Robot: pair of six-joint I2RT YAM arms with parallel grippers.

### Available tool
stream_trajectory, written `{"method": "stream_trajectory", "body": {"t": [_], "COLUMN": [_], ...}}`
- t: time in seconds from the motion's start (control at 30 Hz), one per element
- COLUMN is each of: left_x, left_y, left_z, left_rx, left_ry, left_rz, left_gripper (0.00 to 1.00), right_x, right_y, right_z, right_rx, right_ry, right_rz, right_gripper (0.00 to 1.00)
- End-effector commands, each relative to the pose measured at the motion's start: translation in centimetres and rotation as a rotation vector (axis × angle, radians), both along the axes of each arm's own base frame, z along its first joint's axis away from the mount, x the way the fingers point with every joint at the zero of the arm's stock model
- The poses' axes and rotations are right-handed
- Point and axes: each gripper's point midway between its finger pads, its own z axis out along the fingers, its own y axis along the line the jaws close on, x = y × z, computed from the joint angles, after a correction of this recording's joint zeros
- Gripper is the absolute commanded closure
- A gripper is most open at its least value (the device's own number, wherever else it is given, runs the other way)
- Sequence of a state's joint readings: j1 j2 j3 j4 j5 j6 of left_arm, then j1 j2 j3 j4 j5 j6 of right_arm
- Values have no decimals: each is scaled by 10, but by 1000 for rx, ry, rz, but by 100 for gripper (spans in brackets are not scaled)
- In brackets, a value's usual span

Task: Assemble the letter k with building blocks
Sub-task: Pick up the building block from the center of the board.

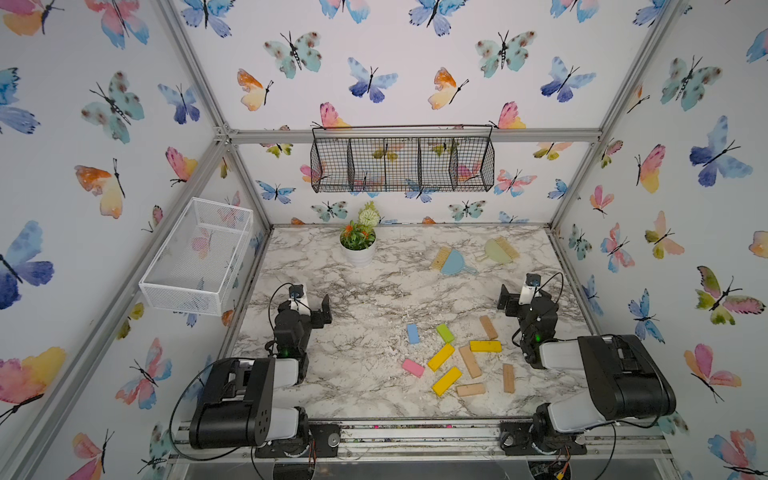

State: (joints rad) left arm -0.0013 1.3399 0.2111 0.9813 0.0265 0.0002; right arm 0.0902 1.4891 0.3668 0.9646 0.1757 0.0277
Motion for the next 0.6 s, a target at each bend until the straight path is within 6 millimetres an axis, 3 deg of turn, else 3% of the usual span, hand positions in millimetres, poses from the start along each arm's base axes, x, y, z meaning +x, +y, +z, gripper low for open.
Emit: {"method": "stream_trajectory", "body": {"t": [0.0,0.13,0.23,0.4,0.47,0.57], "left_x": [13,26,43,76,89,93], "left_y": [8,13,1,-40,-47,-62], "left_z": [23,51,62,47,38,31], "left_rx": [-8,-91,-184,-363,-452,-524], "left_ry": [15,26,103,407,524,639], "left_rz": [42,94,51,-105,-89,-136], "left_gripper": [2,2,2,2,1,2], "right_x": [12,22,31,37,37,36], "right_y": [-6,2,13,51,65,86], "right_z": [8,23,28,44,44,42], "right_rx": [8,98,188,356,415,403], "right_ry": [75,84,160,218,245,307], "right_rz": [-44,-29,-4,162,216,274], "right_gripper": [3,9,10,4,4,4]}}
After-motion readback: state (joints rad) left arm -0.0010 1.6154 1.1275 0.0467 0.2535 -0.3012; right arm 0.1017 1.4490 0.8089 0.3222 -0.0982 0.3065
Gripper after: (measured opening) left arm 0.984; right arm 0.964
